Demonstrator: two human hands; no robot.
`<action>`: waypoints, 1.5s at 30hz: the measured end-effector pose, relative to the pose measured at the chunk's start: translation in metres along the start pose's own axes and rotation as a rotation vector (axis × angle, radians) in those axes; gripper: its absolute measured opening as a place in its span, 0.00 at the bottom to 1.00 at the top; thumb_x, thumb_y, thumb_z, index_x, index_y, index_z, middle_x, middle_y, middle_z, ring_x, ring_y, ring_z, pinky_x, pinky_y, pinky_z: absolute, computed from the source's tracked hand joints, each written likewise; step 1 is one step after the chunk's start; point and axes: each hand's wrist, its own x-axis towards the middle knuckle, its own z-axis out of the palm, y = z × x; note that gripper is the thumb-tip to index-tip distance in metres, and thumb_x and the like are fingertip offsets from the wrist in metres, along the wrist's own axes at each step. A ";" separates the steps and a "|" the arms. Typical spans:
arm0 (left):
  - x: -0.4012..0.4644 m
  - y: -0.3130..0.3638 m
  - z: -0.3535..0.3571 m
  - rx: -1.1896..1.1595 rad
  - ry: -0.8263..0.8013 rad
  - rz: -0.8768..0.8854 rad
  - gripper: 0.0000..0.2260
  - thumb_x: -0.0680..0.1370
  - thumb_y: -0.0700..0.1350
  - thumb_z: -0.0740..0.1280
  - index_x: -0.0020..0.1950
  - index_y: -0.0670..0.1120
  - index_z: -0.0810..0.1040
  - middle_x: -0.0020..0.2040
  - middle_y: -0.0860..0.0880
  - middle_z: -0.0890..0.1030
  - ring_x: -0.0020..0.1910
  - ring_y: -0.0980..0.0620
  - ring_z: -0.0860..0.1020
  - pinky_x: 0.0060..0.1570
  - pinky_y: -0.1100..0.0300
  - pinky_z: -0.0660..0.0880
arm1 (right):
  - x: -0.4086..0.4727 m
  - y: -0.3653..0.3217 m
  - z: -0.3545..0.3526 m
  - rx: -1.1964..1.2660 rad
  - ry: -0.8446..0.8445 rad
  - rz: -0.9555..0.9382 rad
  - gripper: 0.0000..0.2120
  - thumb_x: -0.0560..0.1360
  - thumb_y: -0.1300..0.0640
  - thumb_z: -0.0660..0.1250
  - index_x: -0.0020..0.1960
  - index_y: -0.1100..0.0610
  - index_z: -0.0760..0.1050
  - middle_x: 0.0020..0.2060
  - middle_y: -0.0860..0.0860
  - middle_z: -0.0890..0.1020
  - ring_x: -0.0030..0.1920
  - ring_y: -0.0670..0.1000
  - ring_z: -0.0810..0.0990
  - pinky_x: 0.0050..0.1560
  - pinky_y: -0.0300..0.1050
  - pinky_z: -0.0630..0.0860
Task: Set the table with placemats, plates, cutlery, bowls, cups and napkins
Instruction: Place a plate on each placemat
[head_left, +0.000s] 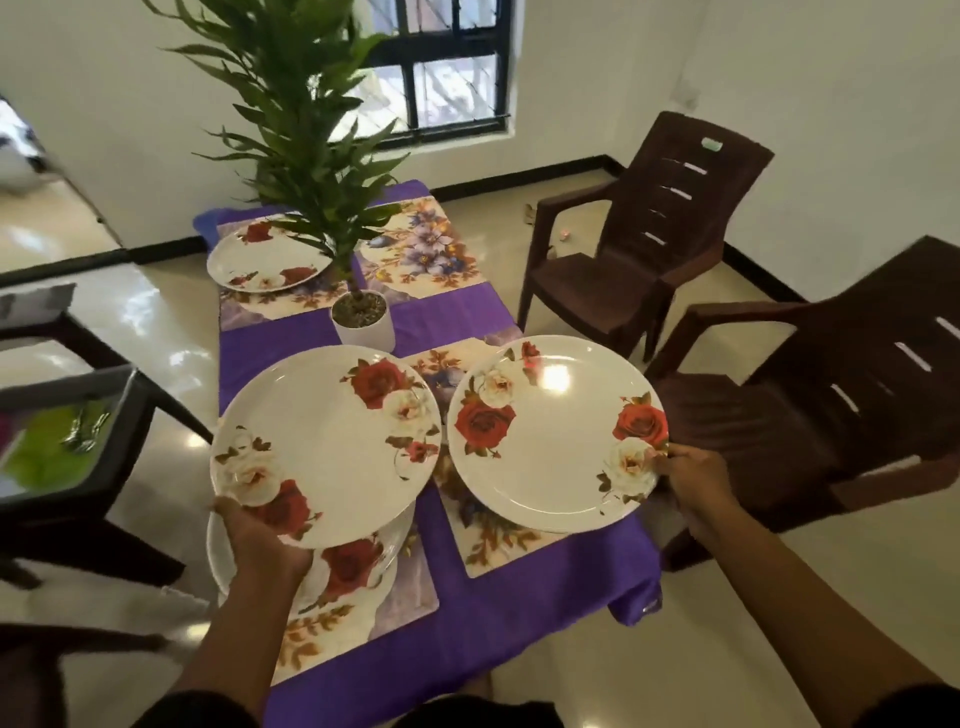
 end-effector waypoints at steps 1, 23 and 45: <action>0.000 -0.002 0.003 -0.041 0.046 -0.007 0.31 0.78 0.75 0.49 0.67 0.58 0.76 0.58 0.52 0.85 0.61 0.43 0.79 0.65 0.39 0.74 | 0.013 -0.007 0.000 -0.015 0.002 -0.011 0.05 0.77 0.68 0.71 0.51 0.63 0.84 0.43 0.59 0.87 0.38 0.57 0.87 0.33 0.49 0.83; -0.070 -0.100 0.092 -0.334 0.510 0.410 0.38 0.79 0.73 0.44 0.79 0.52 0.70 0.76 0.45 0.74 0.72 0.45 0.74 0.62 0.51 0.73 | 0.246 -0.083 0.137 -0.645 -0.773 -0.096 0.04 0.76 0.68 0.72 0.50 0.64 0.84 0.46 0.64 0.86 0.42 0.61 0.86 0.33 0.50 0.84; -0.155 -0.179 0.106 -0.601 0.759 0.605 0.33 0.77 0.76 0.52 0.70 0.59 0.79 0.67 0.50 0.82 0.65 0.42 0.82 0.60 0.37 0.79 | 0.271 -0.111 0.239 -1.061 -1.004 -0.646 0.17 0.77 0.67 0.67 0.64 0.59 0.82 0.60 0.60 0.83 0.61 0.61 0.81 0.61 0.48 0.77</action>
